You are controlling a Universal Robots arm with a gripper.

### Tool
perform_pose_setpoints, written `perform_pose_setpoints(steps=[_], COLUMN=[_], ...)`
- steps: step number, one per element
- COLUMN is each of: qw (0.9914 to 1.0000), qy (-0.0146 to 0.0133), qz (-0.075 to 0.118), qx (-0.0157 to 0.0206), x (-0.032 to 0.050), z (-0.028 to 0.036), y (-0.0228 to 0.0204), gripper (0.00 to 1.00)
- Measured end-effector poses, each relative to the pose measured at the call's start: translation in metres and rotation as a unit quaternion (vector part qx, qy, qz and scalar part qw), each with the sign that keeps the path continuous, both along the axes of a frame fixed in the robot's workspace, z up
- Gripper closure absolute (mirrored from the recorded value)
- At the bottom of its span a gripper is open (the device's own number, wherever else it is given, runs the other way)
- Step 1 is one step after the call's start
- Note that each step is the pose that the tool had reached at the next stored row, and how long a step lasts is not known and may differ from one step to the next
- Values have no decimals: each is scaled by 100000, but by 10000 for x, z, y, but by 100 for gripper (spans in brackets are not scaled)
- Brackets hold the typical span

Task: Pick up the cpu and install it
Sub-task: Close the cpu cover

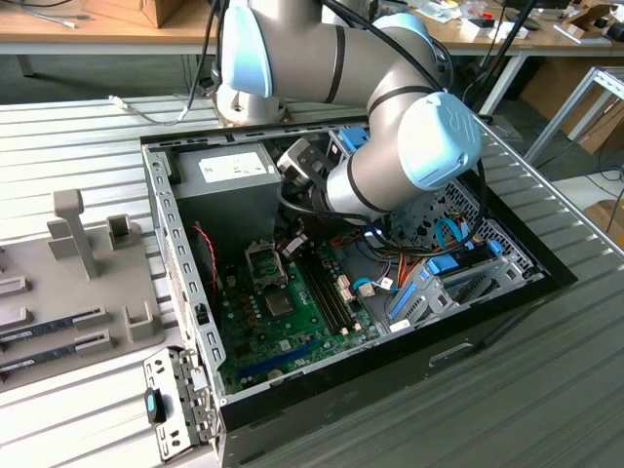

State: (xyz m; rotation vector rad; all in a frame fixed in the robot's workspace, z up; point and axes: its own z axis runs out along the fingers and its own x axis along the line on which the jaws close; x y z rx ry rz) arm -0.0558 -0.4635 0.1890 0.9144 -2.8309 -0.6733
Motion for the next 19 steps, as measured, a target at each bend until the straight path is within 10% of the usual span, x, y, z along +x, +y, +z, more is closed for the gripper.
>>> perform_pose_setpoints(steps=[19], qw=[99998], qy=[-3], qz=[2], qx=[601], x=[-16], z=[63], y=[-8], gripper=[89])
